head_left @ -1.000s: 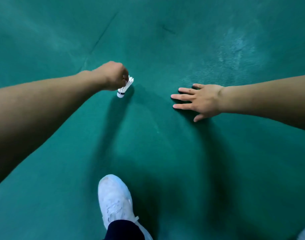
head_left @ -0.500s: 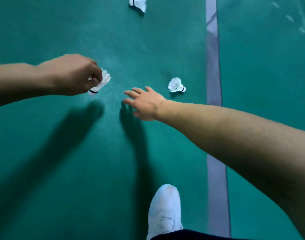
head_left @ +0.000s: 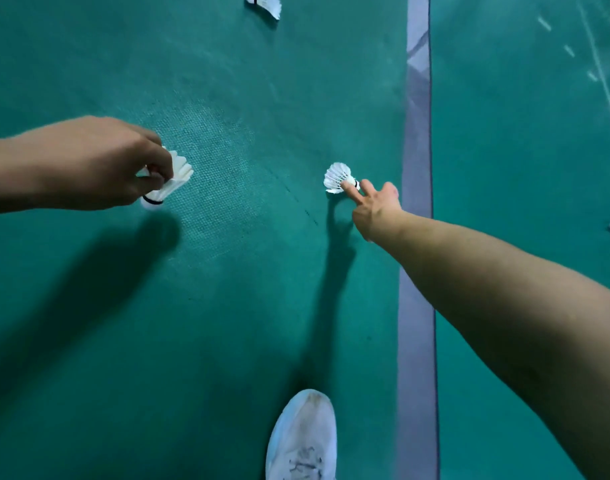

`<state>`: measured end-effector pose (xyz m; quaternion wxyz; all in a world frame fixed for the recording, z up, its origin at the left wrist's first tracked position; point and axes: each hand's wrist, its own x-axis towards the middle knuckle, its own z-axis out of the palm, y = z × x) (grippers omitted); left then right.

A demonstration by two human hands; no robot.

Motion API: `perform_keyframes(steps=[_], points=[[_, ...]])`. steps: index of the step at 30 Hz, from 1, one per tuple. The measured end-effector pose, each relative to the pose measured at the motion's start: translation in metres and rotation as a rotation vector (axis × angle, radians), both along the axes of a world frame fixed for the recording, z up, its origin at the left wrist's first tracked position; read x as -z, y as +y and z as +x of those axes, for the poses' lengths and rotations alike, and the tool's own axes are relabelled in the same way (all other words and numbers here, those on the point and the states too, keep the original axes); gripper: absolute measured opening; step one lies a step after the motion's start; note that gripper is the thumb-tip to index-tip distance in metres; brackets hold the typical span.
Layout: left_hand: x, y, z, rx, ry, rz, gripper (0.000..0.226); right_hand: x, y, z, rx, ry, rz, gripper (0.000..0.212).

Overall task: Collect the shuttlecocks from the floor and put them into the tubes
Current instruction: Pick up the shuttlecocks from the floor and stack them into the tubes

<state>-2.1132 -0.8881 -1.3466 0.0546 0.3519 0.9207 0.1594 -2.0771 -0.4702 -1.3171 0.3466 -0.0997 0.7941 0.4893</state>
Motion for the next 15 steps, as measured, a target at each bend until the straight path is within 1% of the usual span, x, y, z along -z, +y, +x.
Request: perform_keyframes(steps=[5,10,13,15], points=[[-0.008,0.006,0.001,-0.033,-0.043,0.084,0.020,-0.003,0.005,-0.012,-0.041,-0.007,-0.024,0.033],[-0.022,0.019,0.008,-0.018,-0.109,0.125,0.018,0.003,0.006,-0.011,-0.037,-0.048,-0.028,0.038],[-0.034,0.023,0.010,-0.030,-0.181,0.156,0.019,0.001,-0.007,-0.016,-0.024,-0.012,-0.114,0.036],[-0.041,0.019,0.009,-0.088,-0.255,0.188,0.023,-0.001,-0.023,-0.026,-0.062,0.042,-0.257,0.031]])
